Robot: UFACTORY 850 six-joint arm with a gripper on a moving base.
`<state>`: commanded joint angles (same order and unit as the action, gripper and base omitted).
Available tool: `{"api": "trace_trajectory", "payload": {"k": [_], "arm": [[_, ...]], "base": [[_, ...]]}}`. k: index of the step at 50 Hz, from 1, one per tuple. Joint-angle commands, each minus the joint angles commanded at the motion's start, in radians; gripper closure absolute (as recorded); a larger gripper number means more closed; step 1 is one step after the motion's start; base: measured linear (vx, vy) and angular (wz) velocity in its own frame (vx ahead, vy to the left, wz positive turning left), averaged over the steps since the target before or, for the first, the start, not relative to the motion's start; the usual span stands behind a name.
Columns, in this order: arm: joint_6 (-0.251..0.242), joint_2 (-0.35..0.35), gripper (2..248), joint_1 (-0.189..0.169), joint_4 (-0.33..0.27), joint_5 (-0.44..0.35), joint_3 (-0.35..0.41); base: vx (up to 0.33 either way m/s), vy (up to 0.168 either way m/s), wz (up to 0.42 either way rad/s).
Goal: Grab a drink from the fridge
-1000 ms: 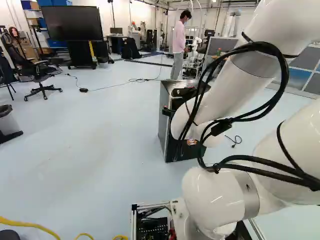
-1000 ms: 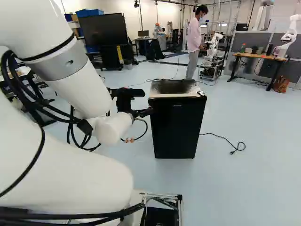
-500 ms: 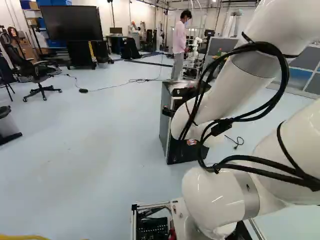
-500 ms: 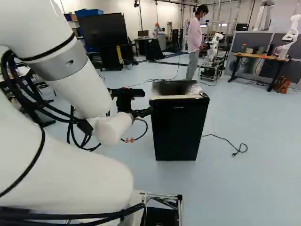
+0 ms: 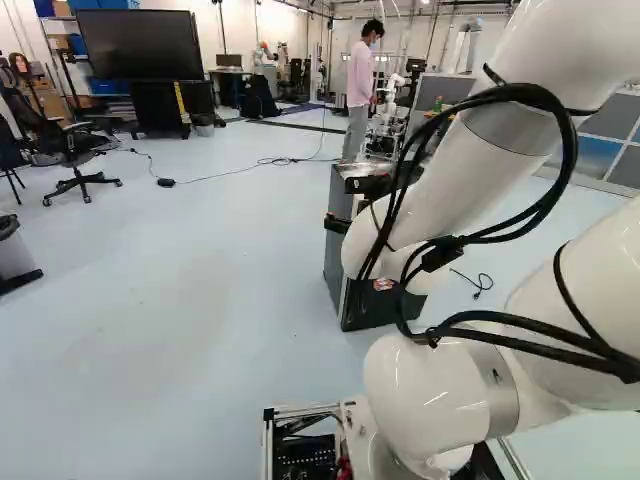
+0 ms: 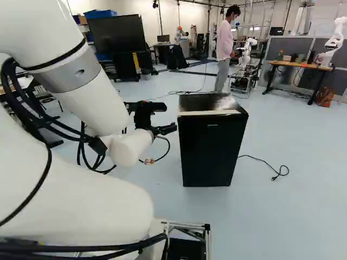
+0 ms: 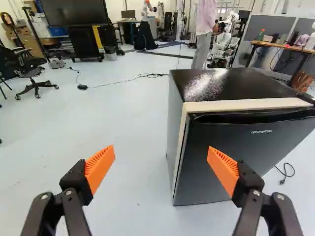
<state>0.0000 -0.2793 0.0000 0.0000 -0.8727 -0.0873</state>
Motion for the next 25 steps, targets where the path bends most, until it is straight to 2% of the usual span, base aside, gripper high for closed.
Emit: {"api": "trace_trajectory", "payload": {"k": [25], "arm": [[0.000,0.000,3,0.002,0.000,0.000,0.000]], "base": [[0.000,0.000,0.000]]}}
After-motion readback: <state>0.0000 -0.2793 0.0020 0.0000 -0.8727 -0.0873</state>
